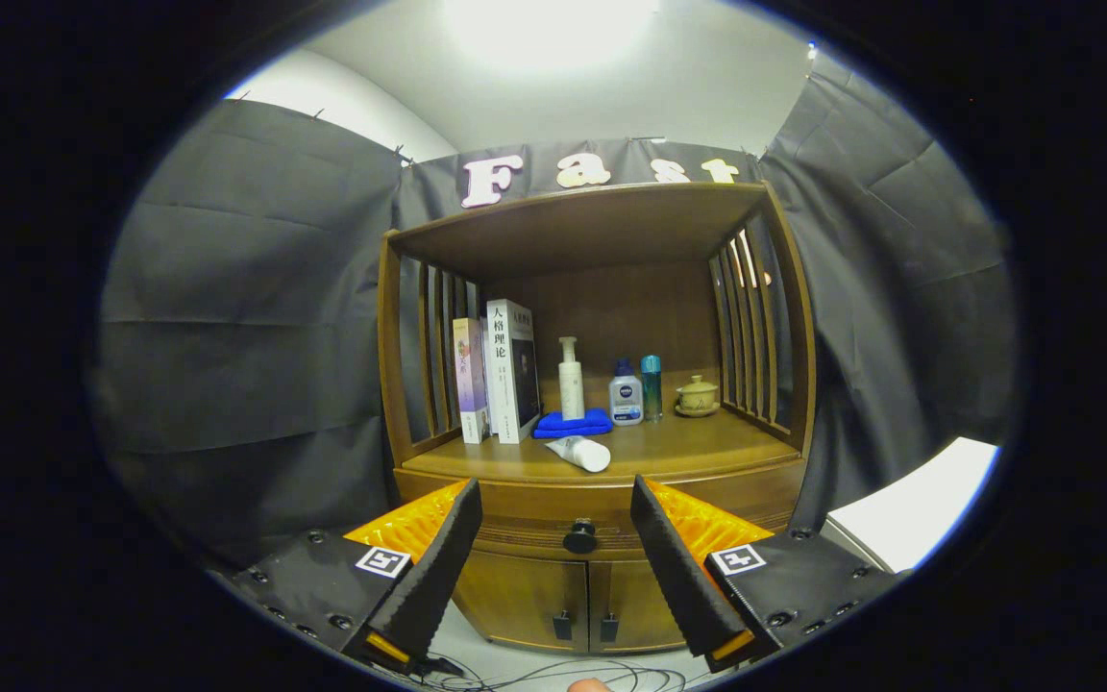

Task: Pull open the drawer, take out the items inside it, and place them on the countertop above the cabinet.

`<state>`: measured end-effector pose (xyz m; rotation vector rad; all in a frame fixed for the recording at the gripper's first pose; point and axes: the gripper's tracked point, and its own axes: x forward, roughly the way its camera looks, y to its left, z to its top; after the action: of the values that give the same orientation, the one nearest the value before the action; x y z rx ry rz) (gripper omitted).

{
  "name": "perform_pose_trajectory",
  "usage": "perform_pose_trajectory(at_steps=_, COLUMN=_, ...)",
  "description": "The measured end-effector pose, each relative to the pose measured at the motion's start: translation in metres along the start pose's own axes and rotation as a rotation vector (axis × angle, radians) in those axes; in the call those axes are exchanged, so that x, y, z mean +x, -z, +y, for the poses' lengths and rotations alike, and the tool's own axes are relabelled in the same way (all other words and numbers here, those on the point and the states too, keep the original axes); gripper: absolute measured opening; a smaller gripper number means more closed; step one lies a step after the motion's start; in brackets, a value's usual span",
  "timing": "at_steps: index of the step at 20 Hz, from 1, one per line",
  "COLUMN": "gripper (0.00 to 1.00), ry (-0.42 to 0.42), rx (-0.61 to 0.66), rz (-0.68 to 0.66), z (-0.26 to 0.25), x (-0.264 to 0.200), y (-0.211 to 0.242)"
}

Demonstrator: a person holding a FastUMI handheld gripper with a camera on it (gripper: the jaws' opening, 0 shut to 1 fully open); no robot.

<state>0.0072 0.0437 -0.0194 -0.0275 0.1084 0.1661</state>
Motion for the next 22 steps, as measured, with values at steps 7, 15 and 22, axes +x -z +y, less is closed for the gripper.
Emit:
perform_pose_trajectory(at_steps=7, gripper=0.98, ry=-0.029, rx=0.009, rz=0.007, z=0.006, x=-0.005, y=-0.002)
perform_pose_trajectory(at_steps=15, gripper=0.98, ry=-0.050, rx=0.038, rz=0.004, z=0.011, x=-0.009, y=-0.009)
perform_pose_trajectory(at_steps=22, gripper=0.98, ry=-0.050, rx=0.047, rz=0.001, z=0.008, x=-0.010, y=-0.012)
